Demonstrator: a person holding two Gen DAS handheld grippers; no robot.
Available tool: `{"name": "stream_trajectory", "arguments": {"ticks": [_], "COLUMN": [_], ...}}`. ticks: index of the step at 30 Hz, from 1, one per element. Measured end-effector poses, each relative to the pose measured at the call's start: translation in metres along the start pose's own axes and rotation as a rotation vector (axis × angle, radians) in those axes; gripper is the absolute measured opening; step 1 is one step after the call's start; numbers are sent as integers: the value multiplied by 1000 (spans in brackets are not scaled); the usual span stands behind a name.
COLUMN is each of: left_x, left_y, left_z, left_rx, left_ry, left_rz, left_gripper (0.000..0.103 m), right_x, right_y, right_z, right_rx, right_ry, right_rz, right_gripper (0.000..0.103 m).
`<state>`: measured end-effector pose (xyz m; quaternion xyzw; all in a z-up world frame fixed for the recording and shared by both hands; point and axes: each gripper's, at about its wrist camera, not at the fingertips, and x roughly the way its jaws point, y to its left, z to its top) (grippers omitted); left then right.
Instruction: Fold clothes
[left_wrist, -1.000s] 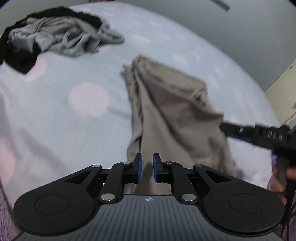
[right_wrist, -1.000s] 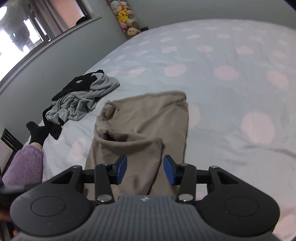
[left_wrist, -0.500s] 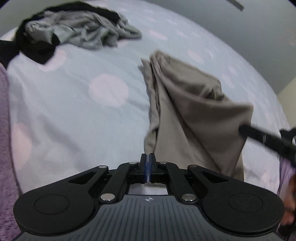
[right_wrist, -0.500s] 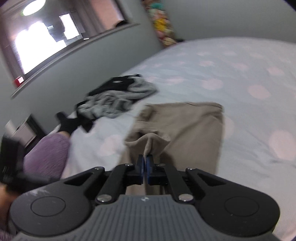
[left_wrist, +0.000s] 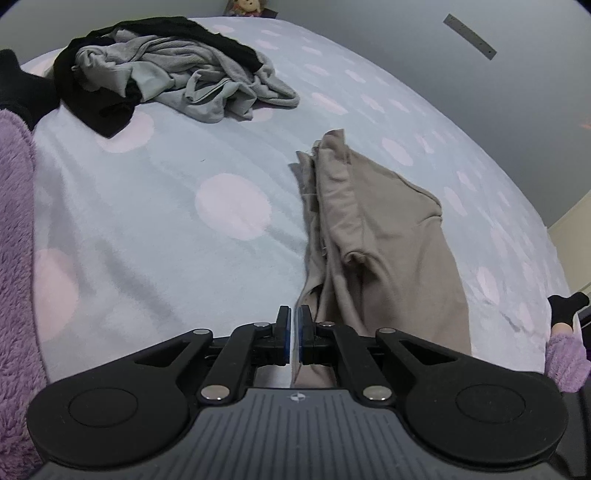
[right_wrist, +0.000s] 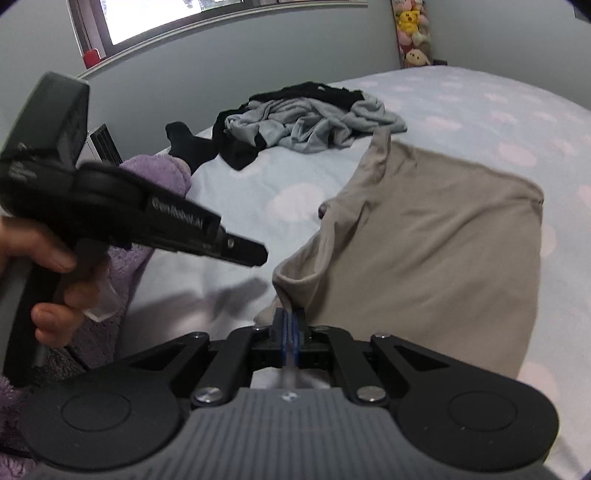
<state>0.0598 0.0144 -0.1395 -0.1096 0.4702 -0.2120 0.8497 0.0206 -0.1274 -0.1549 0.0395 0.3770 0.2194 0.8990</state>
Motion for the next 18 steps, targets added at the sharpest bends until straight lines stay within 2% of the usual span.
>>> {"name": "stream_trajectory", "arguments": {"ticks": [3, 5, 8, 9, 10, 13, 14, 15, 16, 18], "left_x": [-6, -9, -12, -12, -12, -7, -4, -1, 3, 9], "left_y": [-2, -6, -15, -18, -23, -35, -38, -40, -40, -40], "left_z": [1, 1, 1, 0, 0, -2, -3, -4, -4, -6], "left_rx": [1, 11, 50, 67, 87, 144, 158, 169, 171, 170], "left_ry": [-32, -49, -60, -64, -65, -38, -23, -7, 11, 35], "left_rz": [-27, -52, -110, -131, -149, -149, -142, -135, -126, -105], "left_gripper": [17, 19, 34, 42, 44, 39, 34, 23, 15, 5], "right_x": [3, 0, -11, -16, -21, -39, -45, -51, -57, -70], "right_y": [3, 4, 2, -1, -5, -15, -18, -21, -24, -31], "right_z": [-3, -6, -11, -12, -14, -21, -24, -27, -30, -36], "right_rx": [-6, -10, -8, -1, 12, 16, 16, 15, 14, 13], "right_ry": [24, 31, 28, 24, 17, -5, -13, -20, -28, -43], "right_rz": [27, 38, 15, 4, -10, -80, -105, -130, -155, -205], "right_gripper": [10, 11, 11, 11, 11, 13, 17, 23, 34, 38]}}
